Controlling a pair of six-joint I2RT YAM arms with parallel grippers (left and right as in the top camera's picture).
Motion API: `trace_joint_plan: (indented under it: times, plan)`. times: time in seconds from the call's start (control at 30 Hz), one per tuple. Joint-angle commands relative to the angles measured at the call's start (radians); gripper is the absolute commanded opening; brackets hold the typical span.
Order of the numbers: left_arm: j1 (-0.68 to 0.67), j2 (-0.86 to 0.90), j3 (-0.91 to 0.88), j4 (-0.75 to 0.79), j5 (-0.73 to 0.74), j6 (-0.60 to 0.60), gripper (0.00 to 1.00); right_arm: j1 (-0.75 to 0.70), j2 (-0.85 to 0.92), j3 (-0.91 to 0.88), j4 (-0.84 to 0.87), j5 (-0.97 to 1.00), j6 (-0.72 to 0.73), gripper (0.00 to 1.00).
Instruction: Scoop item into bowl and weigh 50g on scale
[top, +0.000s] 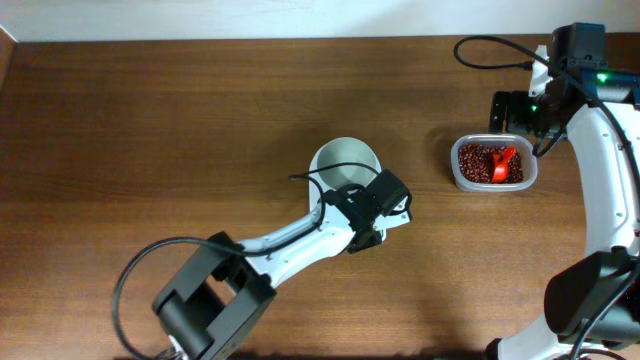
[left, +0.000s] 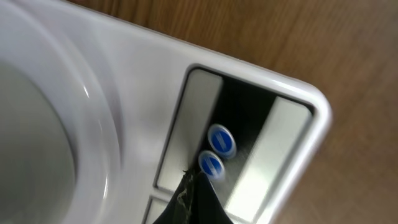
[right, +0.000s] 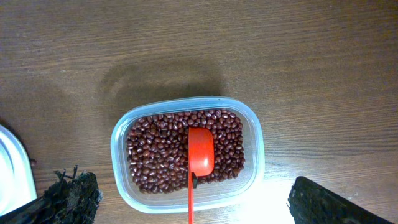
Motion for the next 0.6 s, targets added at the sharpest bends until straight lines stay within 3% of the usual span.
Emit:
trace_joint_plan:
  times: [0.0, 0.1, 0.2, 0.4, 0.57]
  plan:
    - [-0.003, -0.216, 0.029, -0.071, 0.153, -0.163, 0.00, 0.005, -0.014, 0.013, -0.002, 0.009, 0.004, 0.99]
    - [0.035, -0.384, 0.033, -0.105, 0.319, -0.311, 0.00, 0.005, -0.014, 0.013, -0.002, 0.009, 0.004, 0.99]
    - [0.255, -0.454, 0.034, -0.098, 0.319, -0.458, 0.00, 0.005, -0.014, 0.013, -0.002, 0.008, 0.004, 0.99]
    - [0.787, -0.454, 0.034, 0.044, 0.317, -0.542, 0.00, 0.005, -0.014, 0.013, -0.002, 0.009, 0.004, 0.99]
    - [1.033, -0.449, 0.034, 0.043, 0.251, -0.570, 0.00, 0.005, -0.014, 0.013, -0.002, 0.008, 0.004, 0.99]
